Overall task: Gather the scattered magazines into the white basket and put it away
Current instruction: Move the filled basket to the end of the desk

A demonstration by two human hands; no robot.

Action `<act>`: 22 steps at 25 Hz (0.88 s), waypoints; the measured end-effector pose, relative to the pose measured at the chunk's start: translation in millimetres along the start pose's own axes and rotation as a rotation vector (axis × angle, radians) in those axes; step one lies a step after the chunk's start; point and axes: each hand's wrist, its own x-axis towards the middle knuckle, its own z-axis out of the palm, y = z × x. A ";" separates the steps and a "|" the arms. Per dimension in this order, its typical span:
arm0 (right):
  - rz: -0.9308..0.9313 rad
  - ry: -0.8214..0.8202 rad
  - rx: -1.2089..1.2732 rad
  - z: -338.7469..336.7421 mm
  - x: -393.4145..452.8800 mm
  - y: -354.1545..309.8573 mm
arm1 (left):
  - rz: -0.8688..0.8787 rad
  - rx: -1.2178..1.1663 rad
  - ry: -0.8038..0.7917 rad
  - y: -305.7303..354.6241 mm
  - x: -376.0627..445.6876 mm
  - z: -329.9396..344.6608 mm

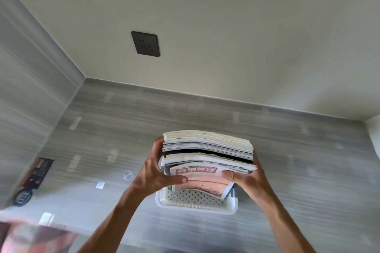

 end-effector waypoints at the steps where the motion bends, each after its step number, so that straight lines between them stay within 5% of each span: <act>1: 0.014 0.008 -0.021 -2.7 2.0 1.8 | -0.019 0.008 -0.019 -4.3 1.6 2.6; 16: 0.138 -0.119 -0.016 3.1 24.1 24.2 | -0.316 0.105 -0.057 -25.0 5.2 6.2; 20: 0.176 -0.145 -0.070 -4.8 25.5 31.0 | -0.297 0.315 -0.075 -30.9 6.6 4.9; 22: 0.173 -0.175 -0.091 -6.8 24.5 29.0 | -0.323 0.187 -0.106 -32.5 4.6 7.2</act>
